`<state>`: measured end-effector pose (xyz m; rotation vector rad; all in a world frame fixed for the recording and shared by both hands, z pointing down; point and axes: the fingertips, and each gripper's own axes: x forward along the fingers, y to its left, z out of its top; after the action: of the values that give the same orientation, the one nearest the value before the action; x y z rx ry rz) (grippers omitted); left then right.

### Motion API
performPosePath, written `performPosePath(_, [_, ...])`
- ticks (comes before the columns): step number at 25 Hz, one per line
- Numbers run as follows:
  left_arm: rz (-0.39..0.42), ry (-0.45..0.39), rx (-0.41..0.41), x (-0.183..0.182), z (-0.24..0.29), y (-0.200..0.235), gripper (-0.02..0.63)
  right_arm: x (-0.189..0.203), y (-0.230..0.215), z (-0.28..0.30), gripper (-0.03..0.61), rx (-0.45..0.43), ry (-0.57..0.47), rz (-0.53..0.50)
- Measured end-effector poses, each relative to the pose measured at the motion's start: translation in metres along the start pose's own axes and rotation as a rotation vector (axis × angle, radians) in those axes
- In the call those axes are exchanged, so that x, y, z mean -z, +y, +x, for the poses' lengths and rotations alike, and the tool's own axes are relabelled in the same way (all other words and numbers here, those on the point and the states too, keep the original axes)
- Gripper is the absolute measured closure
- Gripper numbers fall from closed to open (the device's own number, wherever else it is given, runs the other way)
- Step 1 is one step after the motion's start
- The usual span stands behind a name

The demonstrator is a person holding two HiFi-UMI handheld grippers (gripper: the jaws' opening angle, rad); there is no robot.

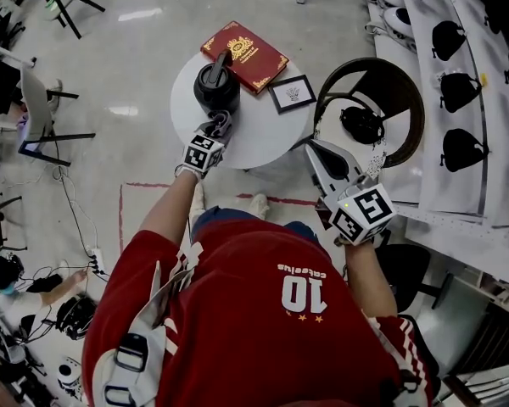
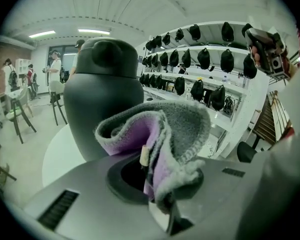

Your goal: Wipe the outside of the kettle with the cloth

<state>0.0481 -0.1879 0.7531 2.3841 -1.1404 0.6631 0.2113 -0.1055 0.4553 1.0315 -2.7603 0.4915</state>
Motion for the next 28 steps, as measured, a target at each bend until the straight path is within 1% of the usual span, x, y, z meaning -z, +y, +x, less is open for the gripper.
performPosePath(5, [0.014, -0.005, 0.014, -0.011, 0.021, -0.012, 0.572, 0.005, -0.014, -0.014, 0.561, 0.019, -0.004, 0.009])
performPosePath(12, [0.019, -0.002, 0.033, -0.03, 0.054, -0.028, 0.572, 0.008, -0.042, -0.04, 0.561, 0.074, -0.011, 0.028])
performPosePath(16, [0.043, -0.011, 0.051, -0.043, 0.062, -0.041, 0.572, 0.005, -0.054, -0.05, 0.561, 0.088, -0.027, 0.039])
performPosePath(19, [0.079, -0.021, 0.073, -0.052, 0.061, -0.056, 0.572, 0.004, -0.059, -0.052, 0.561, 0.082, -0.041, 0.043])
performPosePath(24, [0.157, -0.051, 0.108, -0.074, 0.043, -0.078, 0.572, -0.006, -0.057, -0.044, 0.561, 0.065, -0.065, 0.035])
performPosePath(28, [0.17, -0.102, 0.14, -0.097, 0.02, -0.091, 0.572, -0.017, -0.053, -0.035, 0.561, 0.055, -0.086, 0.022])
